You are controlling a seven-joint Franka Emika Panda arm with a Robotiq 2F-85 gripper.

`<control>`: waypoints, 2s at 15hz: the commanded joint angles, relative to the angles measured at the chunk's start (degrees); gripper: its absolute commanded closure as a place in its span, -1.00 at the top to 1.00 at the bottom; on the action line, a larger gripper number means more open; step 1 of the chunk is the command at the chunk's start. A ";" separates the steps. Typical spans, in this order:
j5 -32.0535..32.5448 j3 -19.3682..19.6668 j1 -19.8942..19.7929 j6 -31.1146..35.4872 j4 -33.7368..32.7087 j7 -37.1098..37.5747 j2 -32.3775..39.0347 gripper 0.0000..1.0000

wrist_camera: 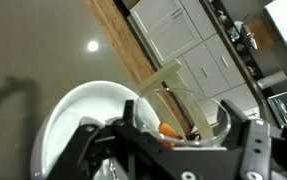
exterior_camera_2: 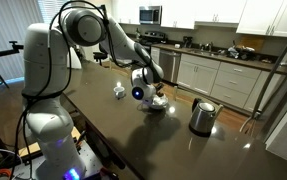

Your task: Pour the contents of the glass cup into the bowl

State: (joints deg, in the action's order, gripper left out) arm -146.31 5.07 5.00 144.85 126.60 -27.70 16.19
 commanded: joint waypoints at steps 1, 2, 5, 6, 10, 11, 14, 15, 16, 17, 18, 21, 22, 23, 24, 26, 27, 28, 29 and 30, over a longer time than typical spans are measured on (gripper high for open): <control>-1.57 1.17 1.33 1.80 -1.59 -6.60 0.65 0.18; -1.03 1.44 1.44 2.00 -2.01 -7.46 0.92 0.18; -0.50 2.00 1.28 2.55 -3.25 -10.36 1.44 0.18; -0.37 2.20 1.19 2.80 -3.87 -11.07 1.71 0.18; 0.20 3.05 1.10 4.34 -6.55 -12.84 3.01 0.18; 0.26 3.22 1.20 4.77 -7.16 -13.32 3.27 0.18; 0.43 3.40 1.41 5.90 -8.19 -14.15 3.67 0.18; 0.52 3.38 1.57 6.50 -8.34 -14.32 3.61 0.18; 0.83 3.30 1.66 6.84 -8.24 -14.27 3.40 0.18; 1.43 3.10 1.71 7.10 -7.86 -13.79 2.97 0.18; 1.37 3.10 1.96 7.51 -7.63 -14.07 2.66 0.18; 1.25 3.11 2.83 8.94 -6.61 -14.49 1.68 0.18; 1.06 3.15 3.23 9.33 -6.16 -14.86 1.29 0.18; 0.83 3.25 3.58 9.83 -5.96 -15.36 1.08 0.18; 0.30 3.26 3.88 10.55 -5.79 -16.64 0.91 0.18; 0.04 3.38 4.59 11.82 -5.50 -18.30 0.66 0.18; -0.03 3.40 4.93 12.53 -5.37 -19.08 0.51 0.18; -0.44 3.49 5.36 13.28 -5.21 -20.19 0.31 0.18; -0.60 3.52 5.68 13.65 -4.97 -21.00 0.11 0.18; -0.90 3.57 6.00 14.07 -4.75 -21.91 -0.08 0.18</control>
State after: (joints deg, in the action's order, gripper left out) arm -145.50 7.94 9.56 156.91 120.00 -45.56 18.92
